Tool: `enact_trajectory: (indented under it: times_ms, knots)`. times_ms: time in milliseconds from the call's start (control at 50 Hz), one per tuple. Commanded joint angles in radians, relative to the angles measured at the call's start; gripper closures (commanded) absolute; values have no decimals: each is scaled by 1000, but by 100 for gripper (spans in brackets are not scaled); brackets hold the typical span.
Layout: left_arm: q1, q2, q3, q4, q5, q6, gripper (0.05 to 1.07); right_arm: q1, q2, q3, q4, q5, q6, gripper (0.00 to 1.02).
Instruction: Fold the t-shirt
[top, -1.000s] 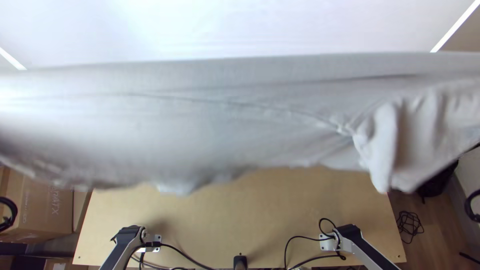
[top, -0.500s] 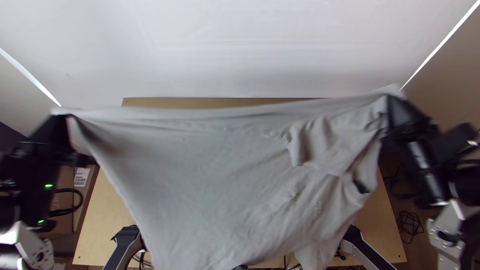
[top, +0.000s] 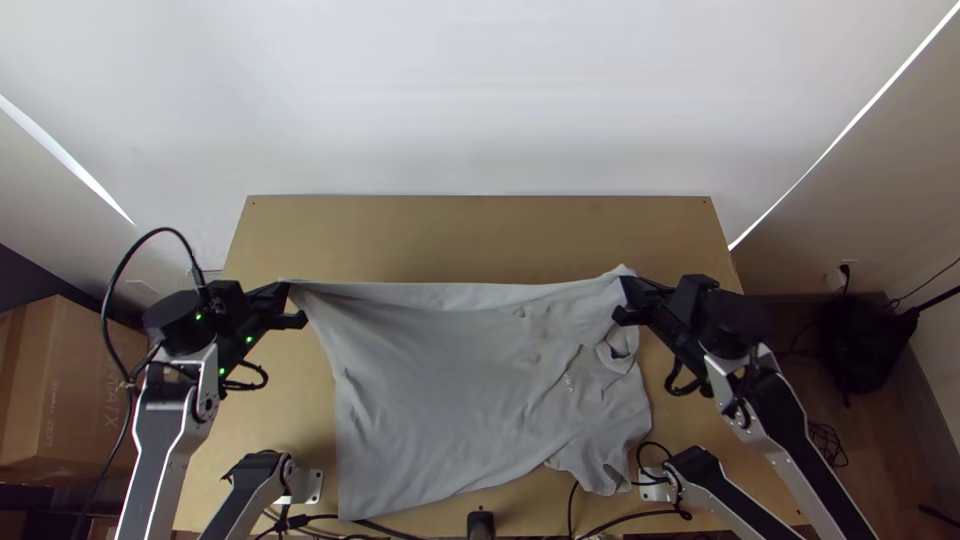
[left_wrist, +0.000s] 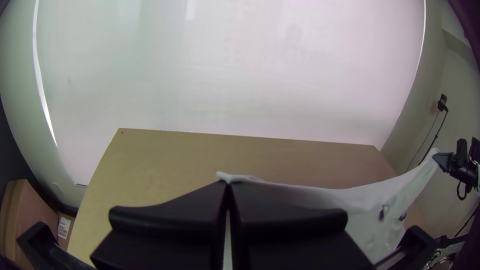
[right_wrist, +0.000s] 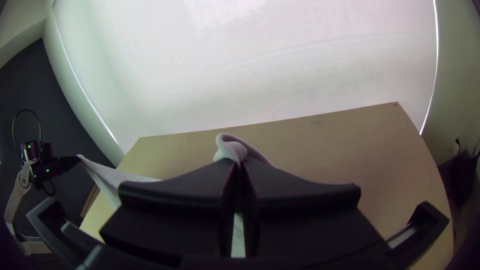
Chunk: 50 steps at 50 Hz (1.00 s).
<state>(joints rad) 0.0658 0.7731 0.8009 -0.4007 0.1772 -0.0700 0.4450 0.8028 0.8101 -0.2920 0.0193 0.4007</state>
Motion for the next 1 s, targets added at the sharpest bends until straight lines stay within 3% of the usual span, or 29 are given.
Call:
enact_trajectory:
  times_ms: [0, 380, 640, 980]
  knots:
    - [6, 92, -16, 68, 16, 21, 105, 6, 87, -43, 96, 8, 21, 100]
    - [14, 437, 6, 243, 16, 33, 105, -129, 472, -12, 355, 7, -8, 100]
    - [25, 677, 121, 332, 13, 39, 105, -198, 694, 135, 395, -2, -34, 100]
    - [34, 950, 366, 316, 10, 39, 105, -285, 932, 356, 406, -16, -39, 100]
